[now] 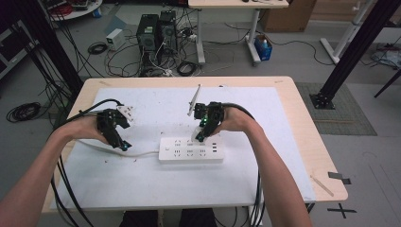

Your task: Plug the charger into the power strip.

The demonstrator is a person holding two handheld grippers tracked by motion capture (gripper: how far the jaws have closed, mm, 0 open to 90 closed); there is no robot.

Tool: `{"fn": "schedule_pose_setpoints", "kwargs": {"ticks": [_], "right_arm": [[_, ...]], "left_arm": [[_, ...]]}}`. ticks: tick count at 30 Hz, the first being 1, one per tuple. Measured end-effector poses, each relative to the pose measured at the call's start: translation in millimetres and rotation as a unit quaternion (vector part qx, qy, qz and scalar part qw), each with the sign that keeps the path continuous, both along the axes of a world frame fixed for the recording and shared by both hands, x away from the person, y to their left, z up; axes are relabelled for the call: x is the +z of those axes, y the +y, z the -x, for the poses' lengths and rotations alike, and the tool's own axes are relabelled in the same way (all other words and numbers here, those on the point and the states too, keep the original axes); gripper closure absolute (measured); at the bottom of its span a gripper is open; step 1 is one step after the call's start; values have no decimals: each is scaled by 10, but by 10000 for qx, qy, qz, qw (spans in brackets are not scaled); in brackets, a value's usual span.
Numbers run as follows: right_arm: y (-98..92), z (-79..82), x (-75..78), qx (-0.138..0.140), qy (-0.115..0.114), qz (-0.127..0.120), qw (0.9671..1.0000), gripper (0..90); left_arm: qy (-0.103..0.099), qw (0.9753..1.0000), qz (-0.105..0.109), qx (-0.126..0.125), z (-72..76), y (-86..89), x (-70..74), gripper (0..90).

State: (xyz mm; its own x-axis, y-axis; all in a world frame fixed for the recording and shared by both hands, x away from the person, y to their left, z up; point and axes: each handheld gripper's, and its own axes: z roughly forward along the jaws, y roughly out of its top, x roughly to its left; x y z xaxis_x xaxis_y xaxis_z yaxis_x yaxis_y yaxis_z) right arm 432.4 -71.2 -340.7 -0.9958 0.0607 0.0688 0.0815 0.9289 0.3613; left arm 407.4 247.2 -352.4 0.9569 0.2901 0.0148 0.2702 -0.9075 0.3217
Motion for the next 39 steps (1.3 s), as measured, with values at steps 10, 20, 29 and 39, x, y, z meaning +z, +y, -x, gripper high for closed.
{"fn": "schedule_pose_setpoints", "kwargs": {"ticks": [10, 20, 29, 39], "right_arm": [[59, -16, 1, 161, -29, 520, 9985, 623], [131, -15, -61, 337, -125, 899, 9953, 623], [160, -14, -84, 404, -119, 948, 9946, 623], [176, 0, -109, 510, -173, 1154, 9919, 623]], "left_arm": [[-30, 10000, 14, -4, 20, 30, -7, 145], [-65, 10000, 5, 5, 40, 47, -2, 145], [-61, 10000, 3, 11, 49, 55, -30, 145], [-99, 9999, 26, 6, 61, 50, -16, 145]]}}
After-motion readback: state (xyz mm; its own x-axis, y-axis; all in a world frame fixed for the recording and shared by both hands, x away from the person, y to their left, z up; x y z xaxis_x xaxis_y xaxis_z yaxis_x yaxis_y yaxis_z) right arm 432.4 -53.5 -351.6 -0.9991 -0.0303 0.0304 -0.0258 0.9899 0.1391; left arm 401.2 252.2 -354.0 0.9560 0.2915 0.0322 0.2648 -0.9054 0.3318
